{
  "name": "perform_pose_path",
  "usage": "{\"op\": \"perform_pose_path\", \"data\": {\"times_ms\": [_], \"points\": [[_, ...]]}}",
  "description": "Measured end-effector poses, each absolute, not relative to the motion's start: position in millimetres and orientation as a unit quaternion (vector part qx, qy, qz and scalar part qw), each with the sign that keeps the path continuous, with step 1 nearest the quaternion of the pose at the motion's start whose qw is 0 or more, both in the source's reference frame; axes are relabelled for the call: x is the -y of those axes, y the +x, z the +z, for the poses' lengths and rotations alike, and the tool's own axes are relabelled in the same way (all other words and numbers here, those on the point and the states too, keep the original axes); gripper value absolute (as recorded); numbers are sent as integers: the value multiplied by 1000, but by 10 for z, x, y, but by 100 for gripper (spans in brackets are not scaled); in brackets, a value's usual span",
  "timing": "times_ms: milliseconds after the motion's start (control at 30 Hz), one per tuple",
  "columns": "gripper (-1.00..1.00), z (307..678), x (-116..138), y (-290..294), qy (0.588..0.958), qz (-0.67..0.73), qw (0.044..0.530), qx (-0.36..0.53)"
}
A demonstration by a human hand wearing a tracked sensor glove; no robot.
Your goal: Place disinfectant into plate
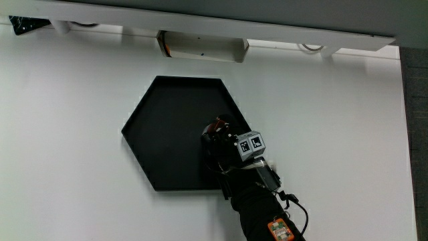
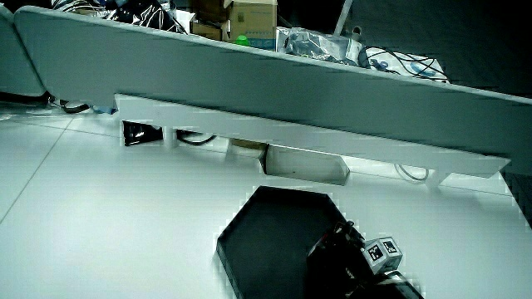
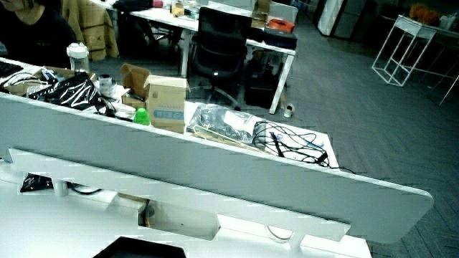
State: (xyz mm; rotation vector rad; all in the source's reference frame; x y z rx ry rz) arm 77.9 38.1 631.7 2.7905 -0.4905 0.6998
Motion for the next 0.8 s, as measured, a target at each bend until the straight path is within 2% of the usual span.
{"op": "perform_pose_path", "data": {"times_ms": [167,433,500,800], "points": [[-53,6353,-356,837,944,249,139,164],[-100,6351,-391,1005,946,253,131,155],[-100,6309,-387,1061,943,261,136,156],[-100,6131,-505,1445,948,265,87,151]]}}
